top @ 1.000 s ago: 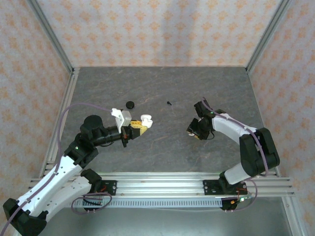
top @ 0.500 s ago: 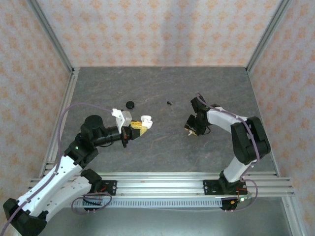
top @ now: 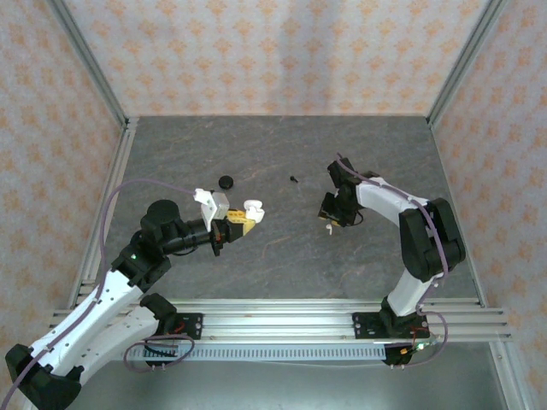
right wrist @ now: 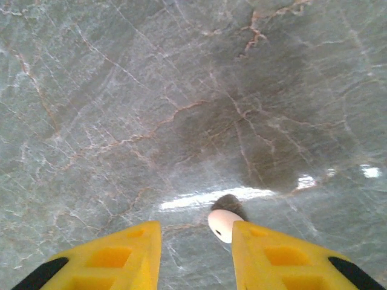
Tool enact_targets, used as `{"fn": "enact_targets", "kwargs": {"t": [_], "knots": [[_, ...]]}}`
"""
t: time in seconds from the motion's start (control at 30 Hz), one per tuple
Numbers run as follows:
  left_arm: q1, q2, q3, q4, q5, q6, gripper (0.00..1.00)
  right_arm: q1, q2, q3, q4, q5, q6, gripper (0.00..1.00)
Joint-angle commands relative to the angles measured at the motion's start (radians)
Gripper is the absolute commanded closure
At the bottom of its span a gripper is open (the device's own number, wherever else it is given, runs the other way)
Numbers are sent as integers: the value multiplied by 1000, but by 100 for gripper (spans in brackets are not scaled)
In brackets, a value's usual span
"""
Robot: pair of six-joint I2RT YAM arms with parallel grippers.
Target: Insert the wireless bluetooth earbuds into the charging case
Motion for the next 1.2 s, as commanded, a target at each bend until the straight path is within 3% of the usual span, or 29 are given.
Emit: {"fn": "enact_targets", "kwargs": {"t": [0.0,0.63,1.17], "knots": [[-7,10,20,8,-5,22,100,8,-15,27,-98,85,-44,64],[-7,9,32,-10,-5,25,100,32,109,70,-113,67,-94,65],[-7,7,35,-18,-8,31,100,48,114,85,-125,68,-126,82]]}}
